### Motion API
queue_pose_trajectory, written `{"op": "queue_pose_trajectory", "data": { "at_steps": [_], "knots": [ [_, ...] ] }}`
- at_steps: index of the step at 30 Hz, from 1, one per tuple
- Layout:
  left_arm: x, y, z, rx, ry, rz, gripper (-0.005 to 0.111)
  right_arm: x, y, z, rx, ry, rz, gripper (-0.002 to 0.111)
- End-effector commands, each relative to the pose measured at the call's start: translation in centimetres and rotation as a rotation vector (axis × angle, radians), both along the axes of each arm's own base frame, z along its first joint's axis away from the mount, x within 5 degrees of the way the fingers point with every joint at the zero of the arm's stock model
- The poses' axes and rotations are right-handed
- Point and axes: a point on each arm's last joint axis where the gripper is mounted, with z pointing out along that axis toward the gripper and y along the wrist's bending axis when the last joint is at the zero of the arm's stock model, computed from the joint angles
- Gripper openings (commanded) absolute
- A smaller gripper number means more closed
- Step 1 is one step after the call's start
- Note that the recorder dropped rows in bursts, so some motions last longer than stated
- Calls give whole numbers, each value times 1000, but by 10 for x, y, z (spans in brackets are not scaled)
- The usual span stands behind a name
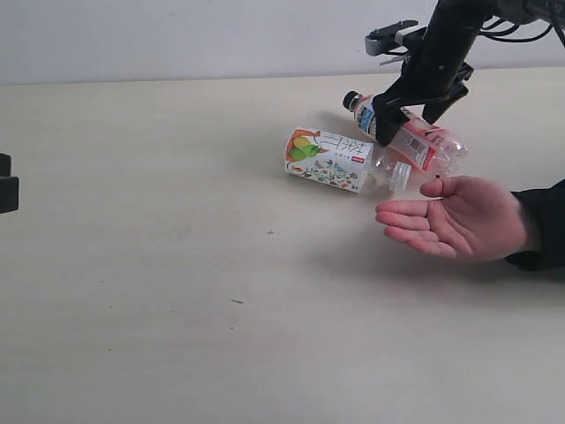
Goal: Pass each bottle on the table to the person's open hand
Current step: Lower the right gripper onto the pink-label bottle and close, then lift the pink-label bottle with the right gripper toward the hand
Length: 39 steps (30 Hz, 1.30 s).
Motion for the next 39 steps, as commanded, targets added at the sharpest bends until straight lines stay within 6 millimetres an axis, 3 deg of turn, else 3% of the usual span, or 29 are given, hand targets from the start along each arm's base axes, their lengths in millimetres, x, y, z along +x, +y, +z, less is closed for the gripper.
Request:
{"op": "queue_pose_trajectory", "data": {
  "at_steps": [1, 5, 7, 15, 17, 25, 35, 39],
  "knots": [
    [0, 0, 1, -13, -10, 4, 0, 0, 0, -11, -16, 14, 15, 89],
    [0, 0, 1, -13, -10, 4, 0, 0, 0, -21, -28, 31, 16, 84],
    [0, 0, 1, -13, -10, 4, 0, 0, 0, -20, -27, 29, 16, 74],
    [0, 0, 1, -13, -10, 4, 0, 0, 0, -19, -19, 38, -75, 0],
    [0, 0, 1, -13, -10, 4, 0, 0, 0, -13, -15, 28, -79, 0],
    [0, 0, 1, -13, -10, 4, 0, -6, -2, 60, 41, -99, -144, 0],
    [0, 0, 1, -13, -10, 4, 0, -35, -10, 169, 146, -286, -239, 0],
    [0, 0, 1, -13, -10, 4, 0, -55, -15, 183, 154, -275, -240, 0]
  ]
}}
